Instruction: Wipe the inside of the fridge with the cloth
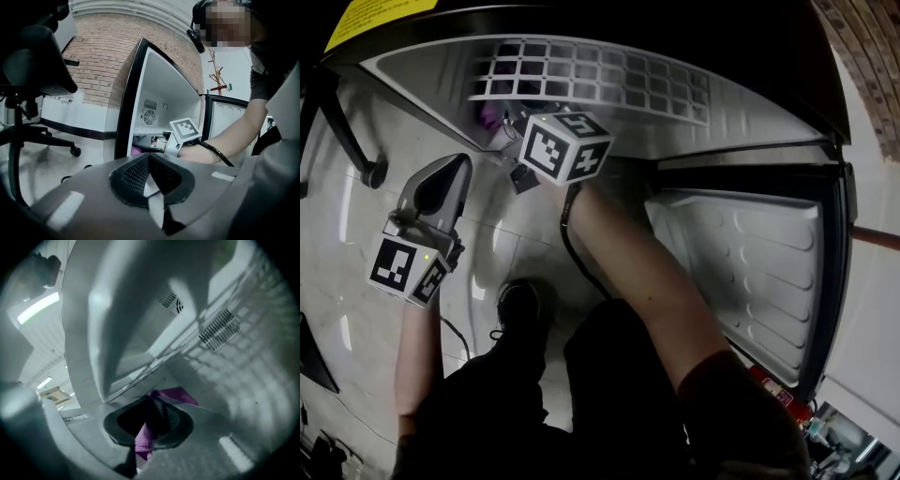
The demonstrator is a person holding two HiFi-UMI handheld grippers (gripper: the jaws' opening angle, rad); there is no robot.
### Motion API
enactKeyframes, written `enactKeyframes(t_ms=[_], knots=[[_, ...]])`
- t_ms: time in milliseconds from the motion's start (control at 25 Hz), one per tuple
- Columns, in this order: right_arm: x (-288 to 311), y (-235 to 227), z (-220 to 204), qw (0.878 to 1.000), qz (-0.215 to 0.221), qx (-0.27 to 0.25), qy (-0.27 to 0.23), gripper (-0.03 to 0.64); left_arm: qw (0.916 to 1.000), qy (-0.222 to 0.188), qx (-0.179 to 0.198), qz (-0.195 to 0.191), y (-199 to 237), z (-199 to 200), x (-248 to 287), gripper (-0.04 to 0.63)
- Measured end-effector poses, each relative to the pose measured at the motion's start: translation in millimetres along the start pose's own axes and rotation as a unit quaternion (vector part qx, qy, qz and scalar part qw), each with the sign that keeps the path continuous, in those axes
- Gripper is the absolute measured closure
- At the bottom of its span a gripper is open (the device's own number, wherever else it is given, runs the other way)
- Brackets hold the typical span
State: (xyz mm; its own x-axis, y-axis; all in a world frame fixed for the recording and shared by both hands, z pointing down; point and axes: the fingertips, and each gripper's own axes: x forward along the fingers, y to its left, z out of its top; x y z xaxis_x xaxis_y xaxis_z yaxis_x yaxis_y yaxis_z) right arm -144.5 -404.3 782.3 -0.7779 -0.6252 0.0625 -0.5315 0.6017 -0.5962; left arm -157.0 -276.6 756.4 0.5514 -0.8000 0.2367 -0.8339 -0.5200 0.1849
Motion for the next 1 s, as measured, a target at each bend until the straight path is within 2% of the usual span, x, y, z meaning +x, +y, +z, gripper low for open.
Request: enactKeyframes(t_ms=[120, 200, 320, 520, 680, 840, 1000], knots=[[10.9, 10.8, -16.4, 0.999, 0.022, -0.014, 0.019, 0.604, 0.9999, 0.002, -0.014, -0.007, 0.7, -6.8, 8.5, 0.577], [13.1, 12.3, -29.5, 0.999, 0.022, -0.019, 0.033, 0.606, 0.9998, 0.005, -0.015, -0.013, -1.4, -9.6, 11.7, 0.577], [13.2, -0.6, -49.8, 0.997, 0.004, -0.022, 0.068, 0.605, 0.9997, 0.010, -0.010, -0.022, -5.8, -11.9, 14.2, 0.578], [9.8, -21.9, -82.6, 0.986, -0.034, -0.076, 0.142, 0.604, 0.9994, 0.024, -0.006, -0.024, -6.6, -21.6, 15.8, 0.578], [3.0, -38.0, -86.3, 0.979, -0.065, -0.097, 0.165, 0.604, 0.9993, 0.027, -0.016, -0.023, -6.3, -26.9, 19.4, 0.577], [-19.8, -69.3, -66.3, 0.972, -0.134, -0.102, 0.163, 0.604, 0.9990, 0.022, -0.015, -0.036, -16.0, -26.1, 25.6, 0.578], [-61.1, -114.5, -42.5, 0.954, -0.223, -0.115, 0.166, 0.604, 0.9986, 0.014, -0.017, -0.048, -28.2, -22.5, 34.8, 0.577]])
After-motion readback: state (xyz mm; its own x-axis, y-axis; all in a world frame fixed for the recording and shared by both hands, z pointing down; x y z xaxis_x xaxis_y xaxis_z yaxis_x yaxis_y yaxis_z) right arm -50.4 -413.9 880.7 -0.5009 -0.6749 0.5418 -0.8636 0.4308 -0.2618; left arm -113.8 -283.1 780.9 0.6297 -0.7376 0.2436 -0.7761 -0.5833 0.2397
